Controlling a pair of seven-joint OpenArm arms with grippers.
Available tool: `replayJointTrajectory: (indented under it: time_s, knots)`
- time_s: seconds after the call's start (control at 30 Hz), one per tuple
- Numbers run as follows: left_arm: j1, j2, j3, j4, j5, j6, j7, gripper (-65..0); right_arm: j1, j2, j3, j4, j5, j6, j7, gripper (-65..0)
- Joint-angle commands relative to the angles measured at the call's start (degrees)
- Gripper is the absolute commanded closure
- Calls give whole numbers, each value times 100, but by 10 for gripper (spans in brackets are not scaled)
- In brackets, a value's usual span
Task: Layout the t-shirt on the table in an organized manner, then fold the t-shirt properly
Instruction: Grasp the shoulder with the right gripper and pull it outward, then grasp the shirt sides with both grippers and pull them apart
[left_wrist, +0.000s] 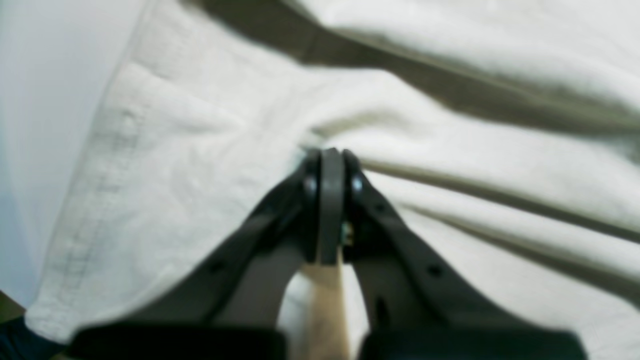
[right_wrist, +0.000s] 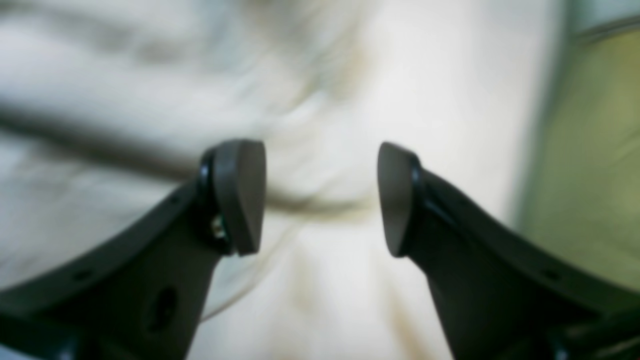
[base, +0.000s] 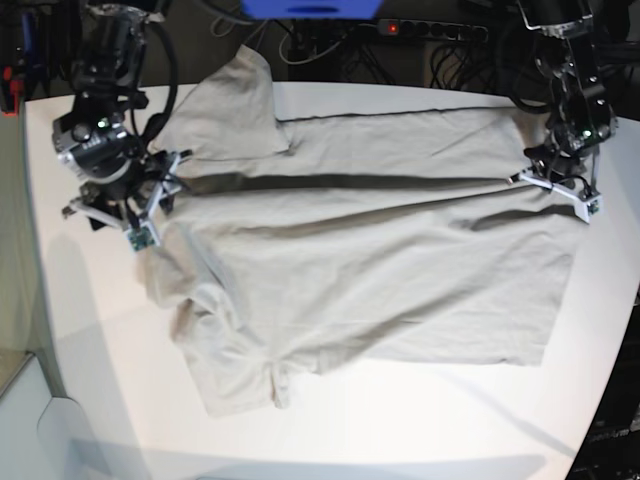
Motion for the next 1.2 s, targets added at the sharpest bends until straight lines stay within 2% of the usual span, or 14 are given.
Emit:
replayJointTrajectory:
  time_s: [0.0, 0.1, 0.17, 0.3, 0.4, 0.47, 0.57, 0.7, 0.93, 1.03, 1.17]
  knots:
    - [-6, -45, 1, 22, 1, 30, 161, -5, -24, -30, 13, 125, 40, 15, 172, -363]
    - [-6, -45, 1, 22, 1, 30, 161, -6, -261, -232, 13, 125, 49, 15, 181, -363]
    - [-6, -45, 1, 22, 1, 30, 161, -16, -297, -250, 13, 125, 49, 23, 181, -365]
    - [-6, -45, 1, 66, 1, 30, 152, -108, -341, -250, 4, 143, 49, 23, 119, -363]
    - [29, -37, 1, 303, 1, 30, 143, -163, -525, -276, 4, 116, 49, 322, 154, -361]
    - [38, -10, 1, 479, 1, 30, 161, -181, -587, -311, 4, 99, 49, 379, 163, -360]
    - [38, -1, 1, 717, 1, 30, 170, -184, -551, -426, 22, -86, 49, 379, 172, -331]
    - [47, 7, -7, 1130, 1, 30, 170, -184, -551, -417, 4, -200, 49, 379, 172, -277]
    - [-15, 130, -7, 1903, 1, 30, 108, -183, -551, -408, 13, -200, 49, 379, 172, -240]
    - [-613, 236, 1, 1631, 37, 47, 134, -182, -551, -408, 13, -200, 49, 379, 172, -191]
    - [-1448, 324, 1, 488, 45, 74, 117, -181, -341, -391, 31, -165, 40, 379, 172, -104]
